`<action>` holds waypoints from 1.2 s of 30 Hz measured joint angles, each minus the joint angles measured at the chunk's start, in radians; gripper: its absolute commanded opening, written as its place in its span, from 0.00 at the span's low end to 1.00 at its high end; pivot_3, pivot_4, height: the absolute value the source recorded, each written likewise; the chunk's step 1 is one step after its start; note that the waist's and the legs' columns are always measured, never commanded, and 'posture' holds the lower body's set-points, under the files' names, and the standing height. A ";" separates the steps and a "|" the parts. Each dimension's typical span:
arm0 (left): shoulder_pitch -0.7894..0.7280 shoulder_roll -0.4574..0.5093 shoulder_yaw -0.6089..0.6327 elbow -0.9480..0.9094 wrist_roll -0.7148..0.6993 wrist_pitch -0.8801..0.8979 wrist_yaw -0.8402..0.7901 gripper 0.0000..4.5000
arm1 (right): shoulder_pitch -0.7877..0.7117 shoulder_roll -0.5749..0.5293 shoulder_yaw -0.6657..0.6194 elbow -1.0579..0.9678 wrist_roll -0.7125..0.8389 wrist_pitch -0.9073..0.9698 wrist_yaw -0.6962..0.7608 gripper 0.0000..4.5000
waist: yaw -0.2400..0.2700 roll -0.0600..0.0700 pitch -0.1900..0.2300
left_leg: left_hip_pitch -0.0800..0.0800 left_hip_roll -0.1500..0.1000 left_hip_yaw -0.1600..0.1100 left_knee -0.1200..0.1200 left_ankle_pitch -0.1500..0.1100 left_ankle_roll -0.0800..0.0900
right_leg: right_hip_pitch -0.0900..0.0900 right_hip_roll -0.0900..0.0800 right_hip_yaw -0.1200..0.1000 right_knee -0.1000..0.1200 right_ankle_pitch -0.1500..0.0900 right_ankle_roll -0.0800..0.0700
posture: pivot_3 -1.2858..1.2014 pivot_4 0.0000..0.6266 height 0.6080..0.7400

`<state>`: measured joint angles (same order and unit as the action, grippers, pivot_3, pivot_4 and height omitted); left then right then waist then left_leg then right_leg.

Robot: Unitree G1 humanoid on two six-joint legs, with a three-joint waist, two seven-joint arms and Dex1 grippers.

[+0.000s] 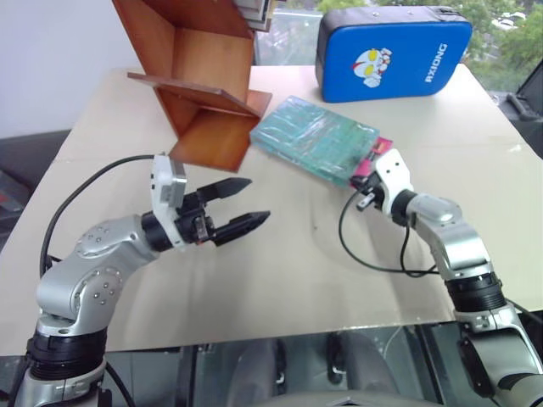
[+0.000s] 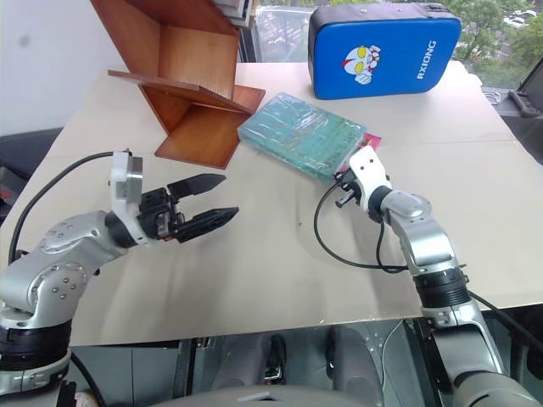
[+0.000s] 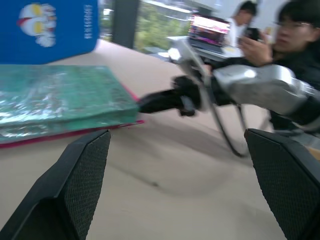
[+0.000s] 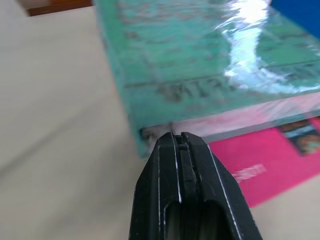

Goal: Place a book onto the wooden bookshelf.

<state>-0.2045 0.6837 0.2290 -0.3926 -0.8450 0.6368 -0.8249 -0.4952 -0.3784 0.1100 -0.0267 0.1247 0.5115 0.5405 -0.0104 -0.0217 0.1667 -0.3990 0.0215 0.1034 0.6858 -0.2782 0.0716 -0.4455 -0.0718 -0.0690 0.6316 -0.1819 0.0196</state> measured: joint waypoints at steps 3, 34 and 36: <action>-0.058 -0.100 -0.003 0.048 -0.030 0.102 0.184 1.00 | 0.050 -0.008 -0.002 -0.103 0.019 0.041 0.001 0.00 | 0.005 0.000 0.000 | 0.000 0.000 -0.001 0.001 0.000 0.000 | 0.000 0.000 0.000 0.001 0.000 0.000 | 0.52 0.24 0.98; -0.858 -0.734 0.308 1.416 -0.123 -0.078 0.654 0.76 | 0.258 -0.317 -0.279 -0.862 0.386 0.297 0.006 0.83 | 0.025 -0.004 0.001 | -0.003 -0.003 -0.004 0.002 -0.001 0.002 | 0.002 0.000 -0.005 -0.003 0.000 0.001 | 0.52 0.24 0.98; -0.867 -0.733 0.318 1.441 -0.116 -0.086 0.631 0.56 | 0.251 -0.323 -0.279 -0.862 0.390 0.308 -0.006 0.83 | 0.025 -0.004 0.001 | -0.002 -0.003 -0.005 0.002 -0.001 0.002 | 0.002 0.000 -0.005 -0.003 0.000 0.001 | 0.52 0.24 0.98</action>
<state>-1.0719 -0.0488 0.5466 1.0479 -0.9607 0.5507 -0.1935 -0.2446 -0.7011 -0.1695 -0.8890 0.5145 0.8196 0.5342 0.0151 -0.0259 0.1673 -0.4015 0.0185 0.0984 0.6881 -0.2788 0.0732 -0.4430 -0.0720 -0.0741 0.6283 -0.1819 0.0204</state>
